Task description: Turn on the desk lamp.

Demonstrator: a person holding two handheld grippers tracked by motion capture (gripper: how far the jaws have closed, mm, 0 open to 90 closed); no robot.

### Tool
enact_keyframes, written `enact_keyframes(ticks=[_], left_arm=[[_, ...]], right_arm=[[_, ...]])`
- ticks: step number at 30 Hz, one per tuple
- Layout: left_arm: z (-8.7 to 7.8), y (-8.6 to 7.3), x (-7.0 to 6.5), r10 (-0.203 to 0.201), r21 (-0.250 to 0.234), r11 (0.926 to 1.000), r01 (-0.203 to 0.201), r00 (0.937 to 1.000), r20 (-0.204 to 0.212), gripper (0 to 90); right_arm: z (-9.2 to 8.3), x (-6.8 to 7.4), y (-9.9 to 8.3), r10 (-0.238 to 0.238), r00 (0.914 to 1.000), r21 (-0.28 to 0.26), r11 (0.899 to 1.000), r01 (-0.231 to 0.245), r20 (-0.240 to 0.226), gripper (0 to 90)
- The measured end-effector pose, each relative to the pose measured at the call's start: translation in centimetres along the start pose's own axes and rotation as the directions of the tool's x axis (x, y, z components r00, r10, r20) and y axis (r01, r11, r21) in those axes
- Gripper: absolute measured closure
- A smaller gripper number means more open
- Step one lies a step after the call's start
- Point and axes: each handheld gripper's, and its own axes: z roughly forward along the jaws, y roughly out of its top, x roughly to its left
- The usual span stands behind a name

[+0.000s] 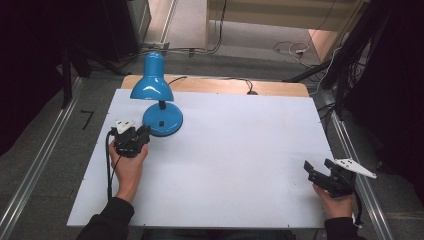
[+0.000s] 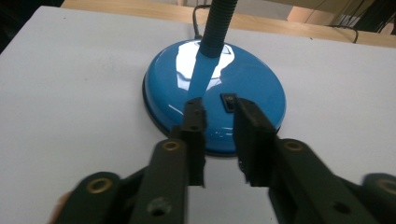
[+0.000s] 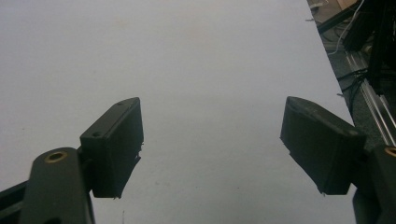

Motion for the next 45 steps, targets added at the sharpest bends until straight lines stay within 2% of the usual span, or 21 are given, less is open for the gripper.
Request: enact_keyframes(ticks=[1,2,18,21,27,36,45], left_arm=[[0.2,0.0,-0.1,-0.001,-0.003,1.0000,0.001,1.0000,0.001,82.3],[0.3,0.1,-0.1,-0.004,-0.001,1.0000,0.005,1.0000,0.002,90.0],[3.4,0.2,-0.7,-0.011,0.017,0.9998,0.010,0.9992,0.037,90.0],[3.9,0.2,-0.8,0.001,0.025,0.9997,-0.001,0.9994,0.035,90.0],[4.6,0.6,-0.9,-0.013,0.016,0.9998,0.013,0.9986,0.051,90.0],[5.6,0.5,-0.8,-0.013,0.026,0.9996,0.012,0.9993,0.034,90.0],[6.0,0.7,-1.1,-0.011,0.036,0.9993,0.009,0.9991,0.040,90.0]], right_arm=[[0.0,0.0,0.0,0.000,1.0000,0.000,1.000,0.000,0.000,19.5],[0.0,0.0,0.0,-0.002,1.0000,-0.001,1.000,0.002,0.000,19.5],[0.0,-0.1,0.0,-0.001,1.0000,-0.008,1.000,0.001,0.001,19.5],[0.0,-0.1,0.0,-0.002,1.0000,-0.008,1.000,0.002,0.001,19.5],[0.0,-0.1,0.0,0.003,1.0000,-0.005,1.000,-0.003,0.001,19.6],[0.0,-0.2,0.0,0.003,1.0000,-0.005,1.000,-0.003,0.004,19.6],[0.1,-0.2,0.0,0.003,1.0000,-0.005,1.000,-0.003,0.003,19.6]])
